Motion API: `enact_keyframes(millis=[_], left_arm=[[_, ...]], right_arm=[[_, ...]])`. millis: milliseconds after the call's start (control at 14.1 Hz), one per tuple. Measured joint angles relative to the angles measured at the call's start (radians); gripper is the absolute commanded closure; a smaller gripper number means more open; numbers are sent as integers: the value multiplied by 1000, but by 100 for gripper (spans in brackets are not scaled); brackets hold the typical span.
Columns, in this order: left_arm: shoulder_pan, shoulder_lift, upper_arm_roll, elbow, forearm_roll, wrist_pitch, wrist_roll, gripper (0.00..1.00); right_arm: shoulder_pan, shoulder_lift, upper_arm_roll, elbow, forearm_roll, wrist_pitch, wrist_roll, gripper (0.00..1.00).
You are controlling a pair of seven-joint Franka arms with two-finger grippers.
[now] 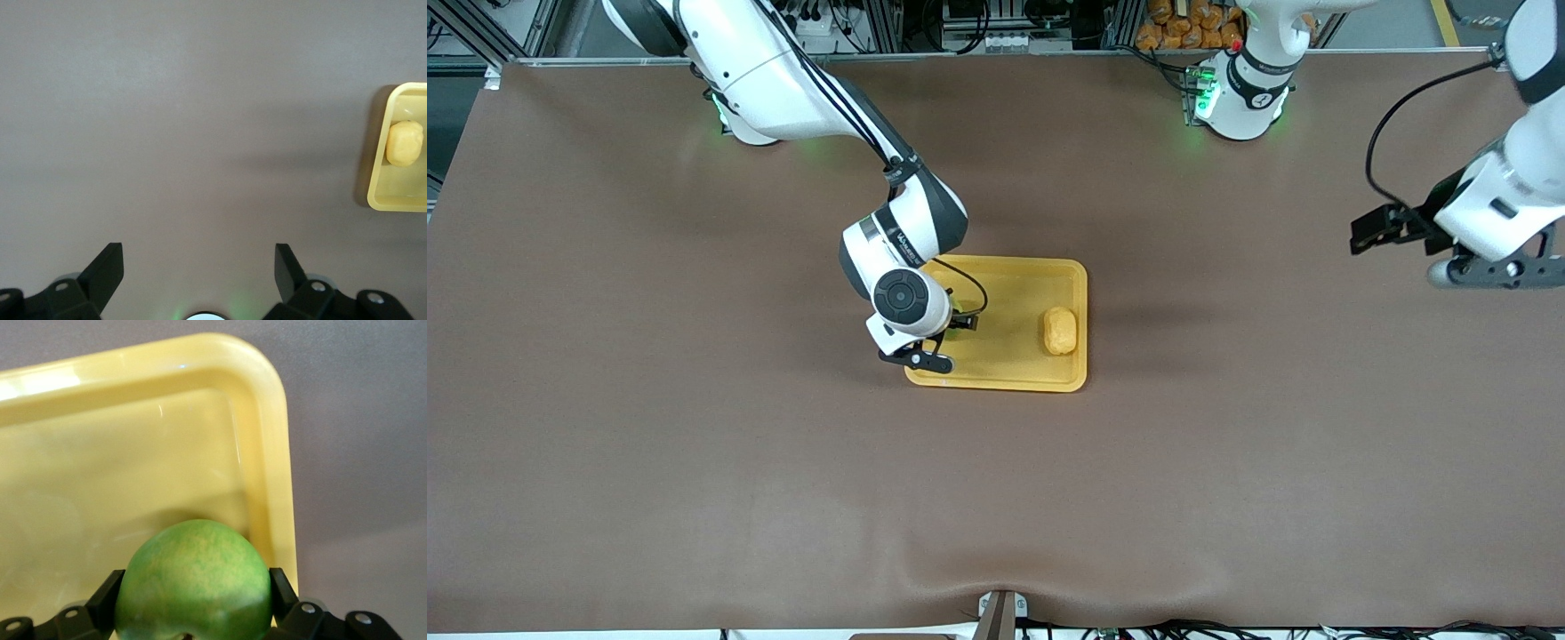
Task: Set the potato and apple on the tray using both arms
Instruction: 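Lower the apple onto the tray and open the right gripper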
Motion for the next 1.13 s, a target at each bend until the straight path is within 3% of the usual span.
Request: enact_keyframes(millis=[71, 142, 213, 921, 1134], left_arm=[[-2, -9, -1, 5, 0, 0, 2, 0], [-4, -14, -3, 13, 0, 0, 2, 0], [-8, -14, -4, 22, 0, 0, 2, 0], [-12, -14, -35, 78, -1, -112, 25, 0], [-11, -14, -34, 80, 0, -107, 25, 0]], right_arm=[[1, 0, 0, -1, 0, 1, 5, 61], [3, 2, 0, -1, 0, 1, 9, 27], [5, 3, 0, -1, 0, 2, 14, 0], [9, 4, -14, 41, 0, 0, 33, 0], [1, -13, -27, 89, -1, -84, 33, 0]])
